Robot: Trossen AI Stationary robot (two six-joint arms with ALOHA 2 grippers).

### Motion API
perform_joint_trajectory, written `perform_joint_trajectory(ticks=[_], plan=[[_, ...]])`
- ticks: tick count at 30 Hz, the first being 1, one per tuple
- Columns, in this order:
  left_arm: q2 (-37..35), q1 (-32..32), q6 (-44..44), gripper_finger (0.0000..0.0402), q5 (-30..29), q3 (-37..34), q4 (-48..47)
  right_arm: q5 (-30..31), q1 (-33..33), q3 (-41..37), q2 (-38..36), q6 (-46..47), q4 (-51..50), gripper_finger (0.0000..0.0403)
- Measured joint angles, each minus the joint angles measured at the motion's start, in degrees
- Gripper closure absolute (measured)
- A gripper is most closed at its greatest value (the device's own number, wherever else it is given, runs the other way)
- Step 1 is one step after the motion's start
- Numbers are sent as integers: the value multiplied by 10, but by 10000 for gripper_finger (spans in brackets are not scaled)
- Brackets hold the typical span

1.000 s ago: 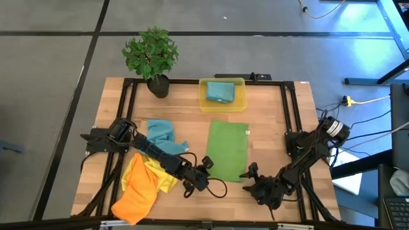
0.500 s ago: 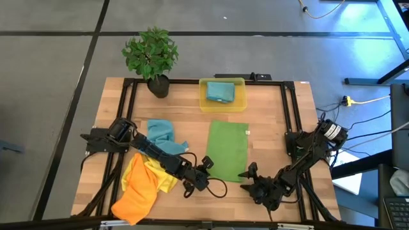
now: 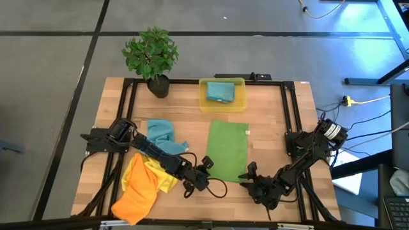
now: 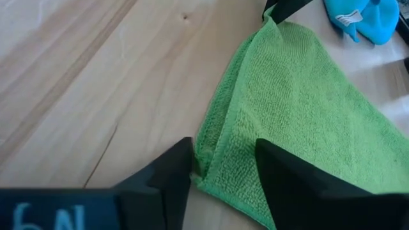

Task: Fold microfiber towels
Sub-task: Fold the green microfiber towel

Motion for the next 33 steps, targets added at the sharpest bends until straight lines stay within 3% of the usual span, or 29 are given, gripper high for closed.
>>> perform_joint_trajectory(ticks=[12,24,33], plan=[[0,0,0,400,-1,0,0,-23,0,0,0,-9,-1,271],[0,0,0,400,-2,0,0,-20,2,70,4,-56,-176,208],[0,0,-2,400,-3,0,0,-10,1,73,4,-65,-188,213]])
